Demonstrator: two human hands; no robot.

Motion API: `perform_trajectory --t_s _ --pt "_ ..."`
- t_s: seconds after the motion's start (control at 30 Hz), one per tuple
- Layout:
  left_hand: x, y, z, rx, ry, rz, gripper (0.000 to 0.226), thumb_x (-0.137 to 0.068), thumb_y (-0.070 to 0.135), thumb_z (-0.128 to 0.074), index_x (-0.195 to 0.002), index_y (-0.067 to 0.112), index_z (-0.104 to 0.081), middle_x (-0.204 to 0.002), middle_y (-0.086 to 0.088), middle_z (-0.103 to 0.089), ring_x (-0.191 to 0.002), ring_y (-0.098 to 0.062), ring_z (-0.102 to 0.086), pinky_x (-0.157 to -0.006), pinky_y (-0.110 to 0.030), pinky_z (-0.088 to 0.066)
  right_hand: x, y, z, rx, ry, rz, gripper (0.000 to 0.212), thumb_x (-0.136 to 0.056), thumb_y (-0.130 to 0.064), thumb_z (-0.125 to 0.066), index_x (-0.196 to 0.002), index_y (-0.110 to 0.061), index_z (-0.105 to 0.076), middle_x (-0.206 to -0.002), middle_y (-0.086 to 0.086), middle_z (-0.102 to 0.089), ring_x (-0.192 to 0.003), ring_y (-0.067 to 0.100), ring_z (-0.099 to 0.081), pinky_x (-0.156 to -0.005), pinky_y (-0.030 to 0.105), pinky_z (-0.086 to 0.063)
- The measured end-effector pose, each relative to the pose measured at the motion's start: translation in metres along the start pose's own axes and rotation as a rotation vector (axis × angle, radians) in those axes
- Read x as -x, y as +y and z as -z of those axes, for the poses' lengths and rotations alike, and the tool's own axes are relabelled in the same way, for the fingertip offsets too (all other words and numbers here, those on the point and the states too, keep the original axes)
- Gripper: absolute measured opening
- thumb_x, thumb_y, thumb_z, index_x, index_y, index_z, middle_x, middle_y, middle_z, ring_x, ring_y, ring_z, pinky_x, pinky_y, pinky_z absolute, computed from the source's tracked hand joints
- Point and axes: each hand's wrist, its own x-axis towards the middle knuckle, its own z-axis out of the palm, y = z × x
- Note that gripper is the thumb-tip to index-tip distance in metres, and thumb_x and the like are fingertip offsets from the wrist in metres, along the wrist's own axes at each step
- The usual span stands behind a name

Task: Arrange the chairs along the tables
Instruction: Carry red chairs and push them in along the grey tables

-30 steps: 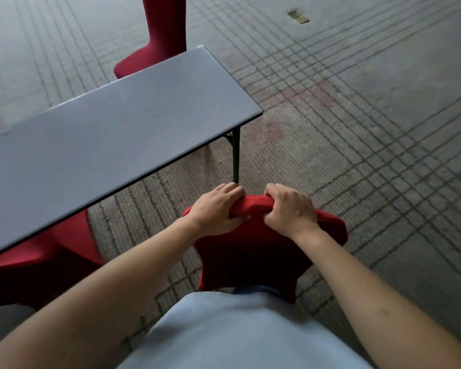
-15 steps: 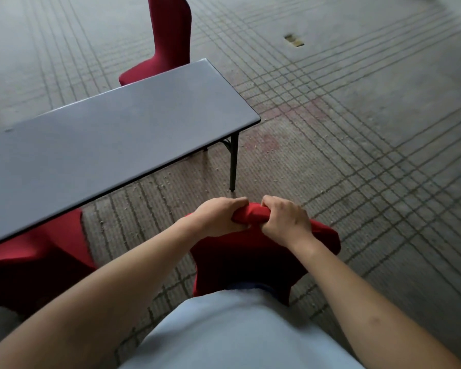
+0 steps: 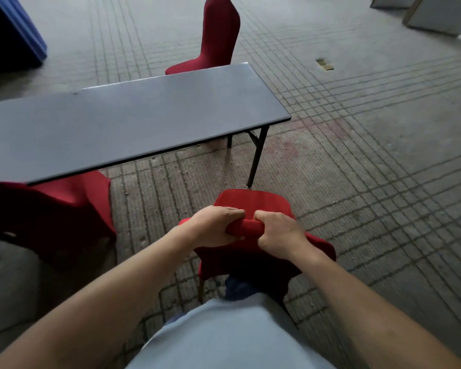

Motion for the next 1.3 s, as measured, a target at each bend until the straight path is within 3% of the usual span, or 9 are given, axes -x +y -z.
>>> perform_trajectory --t_s 0.2,0.5,0.63,0.73,0.93,1.03,1.2,1.3 --pt "0.07 -0.013 0.003 0.012 0.082 0.105 0.034 -0.079 0.048 -0.067 -0.104 0.025 -0.058 -0.1 0.008 -0.065 -0.092 -0.021 -0.065 -0.071 -0.033 -0.05 0.003 -0.051 -0.02 0.008 -0.052 0.14 0.018 -0.073 -0.018 -0.058 -0.087 -0.027 -0.053 -0.079 -0.01 -0.056 -0.089 0.023 -0.064 -0.067 0.032 -0.04" --pt "0.14 -0.058 0.032 0.031 0.153 0.358 0.045 -0.079 0.05 -0.062 -0.113 0.021 -0.058 -0.109 0.005 -0.065 -0.1 -0.024 -0.065 -0.078 -0.038 -0.052 -0.051 -0.127 -0.039 0.025 -0.122 0.341 0.018 -0.071 -0.017 -0.057 -0.084 -0.026 -0.049 -0.073 -0.01 -0.052 -0.086 0.022 -0.062 -0.067 0.033 -0.042" --pt "0.166 -0.096 0.049 0.036 0.174 0.476 0.031 -0.082 0.045 -0.069 -0.097 0.024 -0.051 -0.097 0.008 -0.06 -0.091 -0.021 -0.061 -0.068 -0.026 -0.036 -0.093 -0.173 -0.051 0.042 -0.145 0.435 0.019 -0.07 -0.019 -0.057 -0.082 -0.027 -0.045 -0.077 -0.01 -0.053 -0.089 0.025 -0.062 -0.068 0.034 -0.044" --pt "0.181 -0.134 0.063 0.062 0.2 0.542 0.031 -0.082 0.046 -0.07 -0.09 0.03 -0.045 -0.091 0.013 -0.055 -0.088 -0.019 -0.059 -0.066 -0.022 -0.03 -0.133 -0.208 -0.06 0.05 -0.181 0.481 0.019 -0.07 -0.019 -0.057 -0.083 -0.025 -0.044 -0.08 -0.01 -0.053 -0.091 0.025 -0.062 -0.069 0.034 -0.045" --pt "0.186 -0.233 0.077 0.124 0.172 0.668 0.031 -0.083 0.05 -0.067 -0.09 0.032 -0.043 -0.097 0.011 -0.06 -0.091 -0.017 -0.061 -0.068 -0.027 -0.039 -0.234 -0.264 -0.083 0.088 -0.244 0.547 0.022 -0.07 -0.019 -0.057 -0.092 -0.022 -0.053 -0.088 -0.005 -0.062 -0.095 0.025 -0.063 -0.072 0.036 -0.049" --pt "0.177 -0.298 0.109 0.093 0.237 0.726 0.036 -0.082 0.057 -0.066 -0.094 0.029 -0.046 -0.094 0.01 -0.062 -0.087 -0.018 -0.061 -0.066 -0.032 -0.045 -0.303 -0.301 -0.078 0.108 -0.198 0.565 0.021 -0.069 -0.023 -0.058 -0.089 -0.025 -0.051 -0.095 -0.003 -0.069 -0.096 0.026 -0.064 -0.072 0.035 -0.048" --pt "0.122 -0.386 0.17 0.145 0.208 0.727 0.037 -0.082 0.057 -0.067 -0.101 0.029 -0.052 -0.1 0.008 -0.066 -0.093 -0.02 -0.063 -0.067 -0.029 -0.041 -0.415 -0.334 -0.038 0.146 -0.236 0.467 0.035 -0.07 -0.027 -0.06 -0.105 -0.027 -0.061 -0.106 0.001 -0.072 -0.104 0.03 -0.066 -0.081 0.034 -0.052" --pt "0.095 -0.425 0.191 0.152 0.219 0.753 0.038 -0.081 0.059 -0.065 -0.105 0.031 -0.055 -0.102 0.008 -0.069 -0.096 -0.02 -0.066 -0.07 -0.029 -0.045 -0.463 -0.344 -0.023 0.13 -0.254 0.422 0.035 -0.071 -0.023 -0.062 -0.106 -0.027 -0.064 -0.105 0.002 -0.072 -0.101 0.031 -0.066 -0.076 0.032 -0.047"
